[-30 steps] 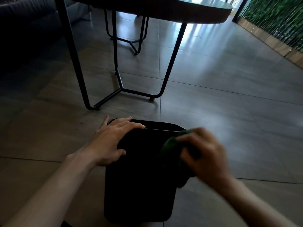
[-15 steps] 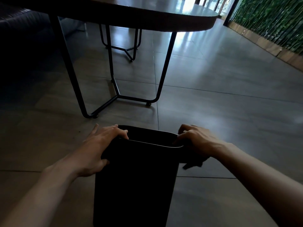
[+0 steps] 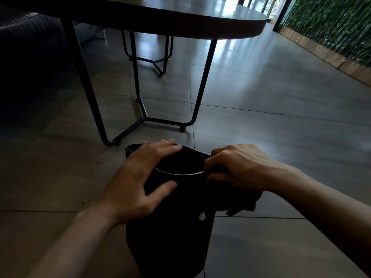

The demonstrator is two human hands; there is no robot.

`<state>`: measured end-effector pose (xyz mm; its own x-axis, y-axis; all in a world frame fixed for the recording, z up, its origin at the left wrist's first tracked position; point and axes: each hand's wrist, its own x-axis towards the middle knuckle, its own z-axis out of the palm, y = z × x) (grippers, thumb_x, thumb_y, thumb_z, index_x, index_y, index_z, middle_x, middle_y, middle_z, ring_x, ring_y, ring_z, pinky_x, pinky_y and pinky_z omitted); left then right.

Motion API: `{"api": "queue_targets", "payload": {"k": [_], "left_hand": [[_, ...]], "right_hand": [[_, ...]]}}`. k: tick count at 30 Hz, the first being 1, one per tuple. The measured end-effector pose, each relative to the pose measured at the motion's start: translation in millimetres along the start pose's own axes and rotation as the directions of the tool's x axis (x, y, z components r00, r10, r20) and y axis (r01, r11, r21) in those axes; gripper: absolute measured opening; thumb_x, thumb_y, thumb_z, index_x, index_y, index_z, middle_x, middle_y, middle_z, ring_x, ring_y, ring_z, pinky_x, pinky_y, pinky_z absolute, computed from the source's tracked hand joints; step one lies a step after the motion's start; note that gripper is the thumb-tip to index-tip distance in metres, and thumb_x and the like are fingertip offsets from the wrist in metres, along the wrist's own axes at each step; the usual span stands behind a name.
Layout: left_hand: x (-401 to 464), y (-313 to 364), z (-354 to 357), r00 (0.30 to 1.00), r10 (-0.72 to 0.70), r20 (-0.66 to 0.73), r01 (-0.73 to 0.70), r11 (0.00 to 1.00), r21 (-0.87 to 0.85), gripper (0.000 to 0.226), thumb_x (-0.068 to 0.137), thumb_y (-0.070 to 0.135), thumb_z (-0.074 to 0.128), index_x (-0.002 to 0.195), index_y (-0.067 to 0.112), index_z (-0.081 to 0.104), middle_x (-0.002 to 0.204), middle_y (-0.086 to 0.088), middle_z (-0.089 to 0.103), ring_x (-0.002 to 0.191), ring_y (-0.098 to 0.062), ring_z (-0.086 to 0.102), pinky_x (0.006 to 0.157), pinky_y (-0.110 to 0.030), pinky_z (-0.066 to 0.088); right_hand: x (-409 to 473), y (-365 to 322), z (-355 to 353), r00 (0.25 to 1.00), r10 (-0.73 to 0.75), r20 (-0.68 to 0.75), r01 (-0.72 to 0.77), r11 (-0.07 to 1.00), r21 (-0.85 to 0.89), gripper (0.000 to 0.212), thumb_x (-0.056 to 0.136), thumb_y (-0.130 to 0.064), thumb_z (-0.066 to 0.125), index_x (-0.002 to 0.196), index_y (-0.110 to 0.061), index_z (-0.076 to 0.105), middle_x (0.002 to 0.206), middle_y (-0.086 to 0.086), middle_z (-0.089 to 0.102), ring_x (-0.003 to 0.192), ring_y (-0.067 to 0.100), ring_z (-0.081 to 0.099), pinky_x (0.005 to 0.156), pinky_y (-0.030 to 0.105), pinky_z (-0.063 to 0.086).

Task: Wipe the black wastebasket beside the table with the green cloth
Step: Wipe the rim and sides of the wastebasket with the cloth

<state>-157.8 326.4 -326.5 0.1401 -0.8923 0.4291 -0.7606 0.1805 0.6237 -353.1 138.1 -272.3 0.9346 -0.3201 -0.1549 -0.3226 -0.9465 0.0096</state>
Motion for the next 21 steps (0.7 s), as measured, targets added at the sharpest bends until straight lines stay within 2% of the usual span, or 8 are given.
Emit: {"api": "queue_targets", "payload": {"k": [3,5,8,12,15,17,19,21], "left_hand": [[0.0,13.1,16.0,0.994,0.086,0.061,-0.089,0.995,0.049,0.075,0.085,0.048,0.068,0.152,0.04,0.034,0.159,0.019,0.033,0.15,-0.006,0.027,0.121,-0.053,0.025],[-0.2,11.3,22.4,0.991,0.102,0.085,-0.117,0.973,0.197,0.08,0.086,0.051,0.066,0.155,0.04,0.027,0.163,0.016,0.028,0.153,-0.009,0.018,0.123,-0.056,0.018],[-0.8,1.3,21.2,0.994,0.053,0.098,-0.088,0.916,0.392,0.081,0.09,0.052,0.06,0.158,0.039,0.018,0.166,0.01,0.02,0.156,-0.014,0.007,0.124,-0.055,0.01],[-2.2,-9.7,13.7,0.998,-0.052,0.044,0.028,0.901,0.433,0.078,0.091,0.048,0.057,0.157,0.044,0.015,0.166,0.011,0.02,0.155,-0.016,0.007,0.125,-0.052,0.009],[0.5,-18.9,1.1,0.993,-0.12,0.021,0.105,0.928,0.358,0.079,0.086,0.039,0.069,0.153,0.045,0.027,0.161,0.013,0.029,0.153,-0.016,0.015,0.123,-0.055,0.018],[2.1,-26.2,-8.6,0.989,-0.144,0.025,0.13,0.945,0.299,0.079,0.083,0.033,0.075,0.15,0.042,0.035,0.157,0.013,0.036,0.152,-0.015,0.019,0.12,-0.055,0.023],[1.8,-31.7,-16.0,0.986,-0.163,0.038,0.149,0.957,0.247,0.077,0.084,0.026,0.075,0.15,0.041,0.037,0.156,0.014,0.037,0.152,-0.014,0.019,0.121,-0.054,0.022],[2.1,-34.0,-18.4,0.984,-0.168,0.05,0.154,0.966,0.209,0.075,0.088,0.02,0.072,0.15,0.042,0.037,0.157,0.016,0.035,0.153,-0.011,0.016,0.123,-0.052,0.017]], "right_hand": [[8.6,-15.8,-15.3,0.998,0.056,0.035,-0.055,0.998,-0.028,0.022,0.097,-0.059,0.053,0.117,-0.051,0.059,0.103,-0.012,0.066,0.092,0.021,0.064,0.067,0.034,0.044],[14.9,-23.0,-17.9,0.996,0.094,0.014,-0.093,0.995,-0.024,0.022,0.098,-0.053,0.053,0.117,-0.046,0.062,0.103,-0.008,0.068,0.092,0.024,0.065,0.073,0.037,0.051],[24.4,-30.6,-12.6,0.986,0.138,-0.096,-0.14,0.99,-0.012,0.027,0.098,-0.047,0.052,0.124,-0.047,0.061,0.108,-0.008,0.068,0.093,0.023,0.065,0.069,0.034,0.046],[30.1,-37.5,8.0,0.94,0.163,-0.301,-0.136,0.985,0.11,0.033,0.099,-0.053,0.055,0.131,-0.049,0.057,0.111,-0.011,0.062,0.095,0.017,0.062,0.068,0.03,0.042],[27.1,-46.5,33.0,0.852,0.209,-0.48,-0.094,0.963,0.252,0.038,0.096,-0.046,0.063,0.133,-0.041,0.058,0.116,-0.012,0.061,0.101,0.014,0.061,0.074,0.033,0.052],[25.0,-53.6,47.1,0.752,0.259,-0.606,0.007,0.917,0.4,0.037,0.094,-0.039,0.067,0.129,-0.03,0.06,0.118,-0.01,0.059,0.101,0.013,0.061,0.078,0.037,0.058],[27.8,-64.0,56.8,0.636,0.302,-0.71,0.131,0.865,0.485,0.033,0.093,-0.036,0.066,0.121,-0.022,0.056,0.119,-0.007,0.056,0.101,0.013,0.06,0.08,0.033,0.058],[34.0,-78.2,64.4,0.566,0.333,-0.754,0.215,0.824,0.524,0.031,0.093,-0.033,0.065,0.117,-0.02,0.051,0.123,-0.003,0.053,0.106,0.015,0.058,0.085,0.03,0.057]]}}
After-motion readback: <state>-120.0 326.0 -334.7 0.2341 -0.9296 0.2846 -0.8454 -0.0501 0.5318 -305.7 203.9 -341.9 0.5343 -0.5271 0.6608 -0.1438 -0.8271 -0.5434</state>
